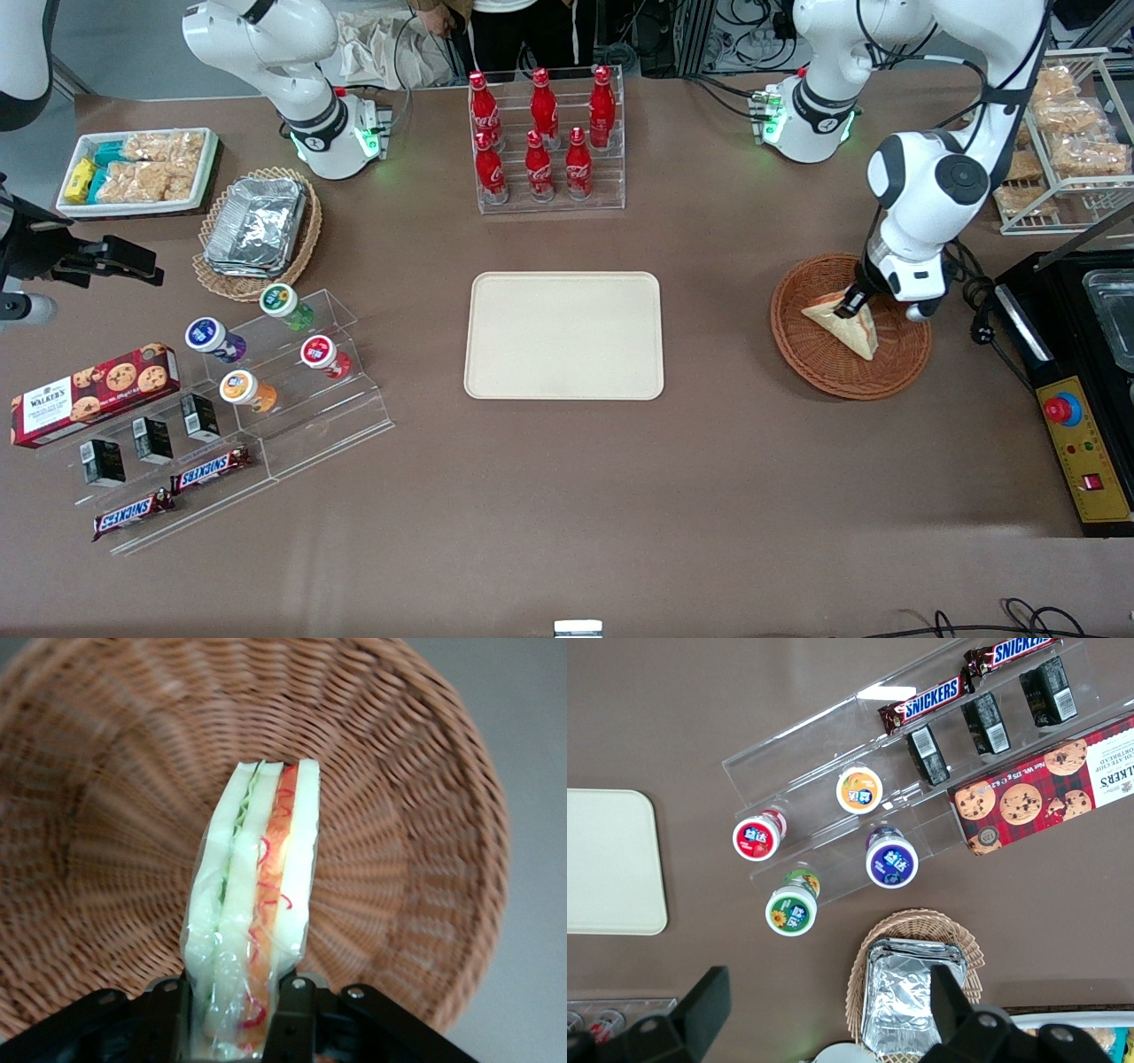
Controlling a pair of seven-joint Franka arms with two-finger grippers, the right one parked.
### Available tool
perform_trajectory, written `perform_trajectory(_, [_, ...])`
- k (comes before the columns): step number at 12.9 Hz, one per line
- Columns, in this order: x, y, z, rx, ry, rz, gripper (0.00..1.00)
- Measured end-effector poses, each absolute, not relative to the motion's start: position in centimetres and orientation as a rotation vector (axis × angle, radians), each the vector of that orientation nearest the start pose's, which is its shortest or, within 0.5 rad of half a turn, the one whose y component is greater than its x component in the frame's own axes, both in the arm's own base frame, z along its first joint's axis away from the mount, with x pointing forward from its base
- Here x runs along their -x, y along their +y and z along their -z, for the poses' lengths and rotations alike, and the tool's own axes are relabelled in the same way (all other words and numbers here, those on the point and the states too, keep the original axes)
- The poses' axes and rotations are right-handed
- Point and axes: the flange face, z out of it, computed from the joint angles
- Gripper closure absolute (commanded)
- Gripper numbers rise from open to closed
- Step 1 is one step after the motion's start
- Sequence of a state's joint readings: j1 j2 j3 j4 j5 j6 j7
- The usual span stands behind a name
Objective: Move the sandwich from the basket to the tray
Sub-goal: 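Close the left gripper on the sandwich and lift it, then carry the sandwich with the left gripper over the cream tray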
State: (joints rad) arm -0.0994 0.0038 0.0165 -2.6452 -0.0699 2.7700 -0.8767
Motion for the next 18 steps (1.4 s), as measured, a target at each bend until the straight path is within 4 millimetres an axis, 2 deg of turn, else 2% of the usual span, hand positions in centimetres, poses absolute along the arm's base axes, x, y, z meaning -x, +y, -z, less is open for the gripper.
perform_trajectory(2, [-44.3, -5.0, -27.3, 2.962, -1.197, 0.129, 1.00])
perform_trajectory(3, [-44.7, -5.3, -29.2, 2.970, -1.070, 0.105, 1.00])
perform_trajectory(7, [-46.7, -5.8, -40.2, 3.013, -0.621, -0.002, 1.00])
perform_trajectory(8, [-47.3, -7.0, -43.3, 3.013, -0.517, -0.048, 1.00])
perform_trajectory(10, [-48.5, -11.2, -49.6, 3.005, -0.353, -0.096, 1.00])
perform_trajectory(11, [-49.0, -13.8, -52.0, 3.001, -0.287, -0.114, 1.00])
perform_trajectory(12, [-49.5, -16.4, -53.4, 2.998, -0.220, -0.145, 1.00])
perform_trajectory(13, [-49.8, -19.0, -53.6, 3.000, -0.153, -0.180, 1.00])
perform_trajectory(14, [-50.0, -21.6, -53.0, 3.016, -0.093, -0.217, 1.00])
perform_trajectory(18, [-50.2, -29.8, -47.2, 3.087, 0.079, -0.303, 1.00])
